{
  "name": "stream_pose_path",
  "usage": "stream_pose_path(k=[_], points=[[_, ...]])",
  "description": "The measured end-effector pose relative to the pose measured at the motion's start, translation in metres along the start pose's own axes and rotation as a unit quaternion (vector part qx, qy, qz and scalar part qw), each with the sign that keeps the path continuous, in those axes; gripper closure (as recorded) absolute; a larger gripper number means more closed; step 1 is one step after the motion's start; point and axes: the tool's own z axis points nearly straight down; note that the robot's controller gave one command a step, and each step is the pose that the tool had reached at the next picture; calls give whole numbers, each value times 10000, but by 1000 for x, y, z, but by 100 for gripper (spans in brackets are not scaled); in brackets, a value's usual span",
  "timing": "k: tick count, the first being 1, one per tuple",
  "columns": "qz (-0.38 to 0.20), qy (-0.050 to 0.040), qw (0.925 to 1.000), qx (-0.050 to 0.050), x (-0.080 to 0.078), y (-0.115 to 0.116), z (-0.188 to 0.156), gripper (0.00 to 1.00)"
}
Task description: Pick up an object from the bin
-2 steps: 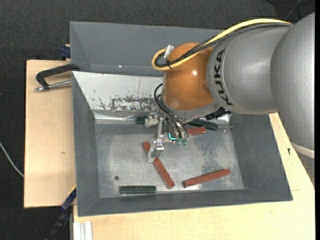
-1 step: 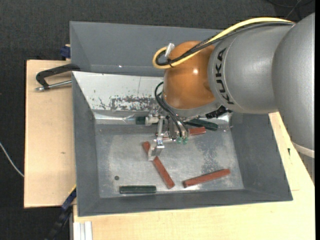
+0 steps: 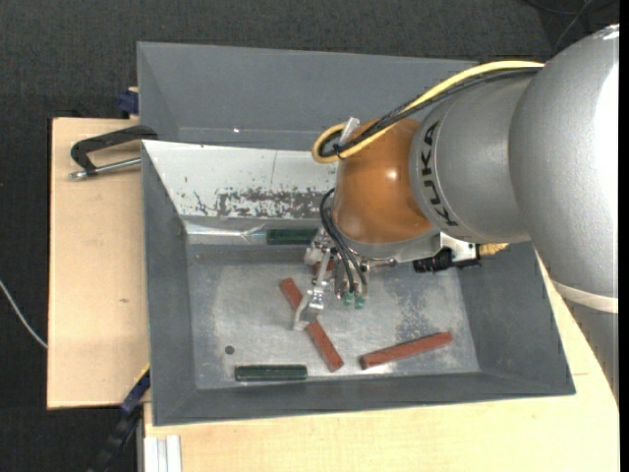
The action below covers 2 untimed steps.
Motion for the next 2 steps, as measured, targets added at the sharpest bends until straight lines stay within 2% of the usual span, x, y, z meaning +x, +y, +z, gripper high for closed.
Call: stream_pose_path(k=[1,2], points=[[203,7,9998,8,5,-12,-2,0],[572,34,9984,19,30,-21,-5,0]])
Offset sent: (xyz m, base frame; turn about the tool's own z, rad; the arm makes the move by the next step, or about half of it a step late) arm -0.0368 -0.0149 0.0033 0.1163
